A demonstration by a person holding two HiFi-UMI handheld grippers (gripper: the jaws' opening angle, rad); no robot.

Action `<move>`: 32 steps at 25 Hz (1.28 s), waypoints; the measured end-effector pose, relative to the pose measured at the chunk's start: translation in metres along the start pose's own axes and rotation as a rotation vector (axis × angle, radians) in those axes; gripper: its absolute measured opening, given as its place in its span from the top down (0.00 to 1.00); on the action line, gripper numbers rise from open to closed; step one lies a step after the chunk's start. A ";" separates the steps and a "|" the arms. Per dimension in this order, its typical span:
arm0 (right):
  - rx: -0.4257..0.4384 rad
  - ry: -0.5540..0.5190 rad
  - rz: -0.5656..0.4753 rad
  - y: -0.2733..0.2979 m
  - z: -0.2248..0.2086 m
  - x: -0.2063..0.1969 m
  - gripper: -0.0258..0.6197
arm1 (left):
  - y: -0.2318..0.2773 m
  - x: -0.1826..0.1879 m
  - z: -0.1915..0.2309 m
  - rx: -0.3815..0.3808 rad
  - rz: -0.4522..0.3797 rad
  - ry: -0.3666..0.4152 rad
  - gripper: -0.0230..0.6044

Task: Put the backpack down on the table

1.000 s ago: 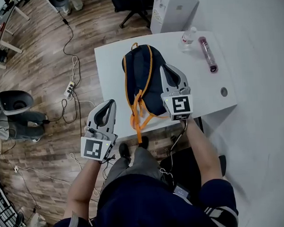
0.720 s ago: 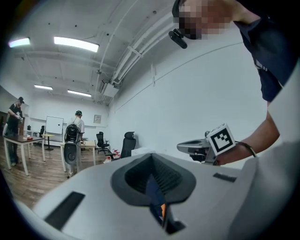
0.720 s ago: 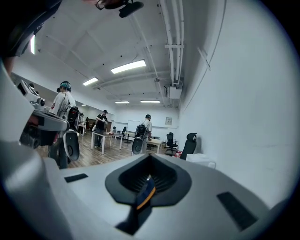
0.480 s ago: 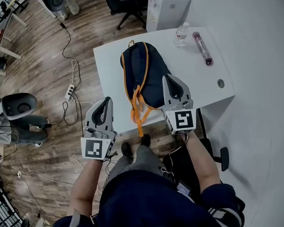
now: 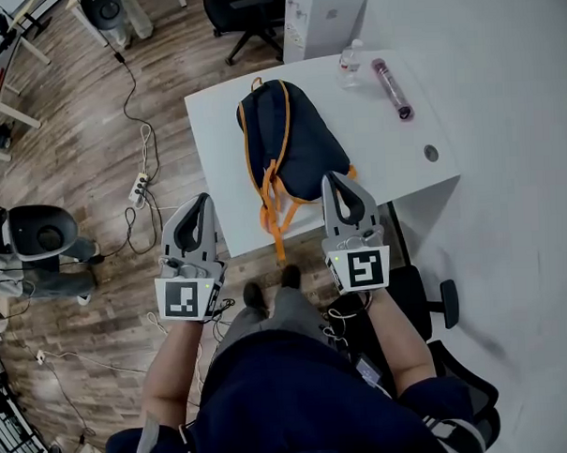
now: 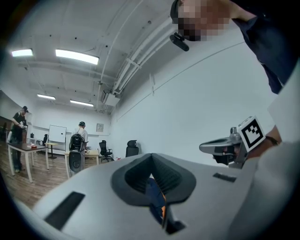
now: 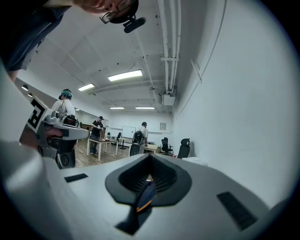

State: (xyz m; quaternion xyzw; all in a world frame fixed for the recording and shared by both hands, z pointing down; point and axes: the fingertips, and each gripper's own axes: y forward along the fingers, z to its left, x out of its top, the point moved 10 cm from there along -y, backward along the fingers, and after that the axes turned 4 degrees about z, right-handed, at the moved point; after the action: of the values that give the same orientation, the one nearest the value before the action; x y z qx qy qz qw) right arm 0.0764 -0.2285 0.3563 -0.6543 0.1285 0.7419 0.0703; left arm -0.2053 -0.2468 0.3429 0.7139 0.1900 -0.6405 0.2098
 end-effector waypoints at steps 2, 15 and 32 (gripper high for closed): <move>-0.002 -0.005 -0.001 -0.013 0.009 0.003 0.96 | -0.009 0.003 0.000 0.007 -0.008 0.005 0.96; -0.040 -0.009 -0.012 -0.077 0.044 0.006 0.96 | -0.064 0.007 -0.001 0.066 -0.034 0.036 0.96; -0.063 -0.015 0.063 -0.094 0.062 -0.006 0.97 | -0.105 -0.004 0.002 0.123 -0.017 0.075 0.96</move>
State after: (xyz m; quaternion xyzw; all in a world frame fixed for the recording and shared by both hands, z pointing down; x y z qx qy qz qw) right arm 0.0440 -0.1203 0.3601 -0.6464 0.1250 0.7522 0.0271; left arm -0.2643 -0.1600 0.3404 0.7473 0.1641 -0.6254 0.1531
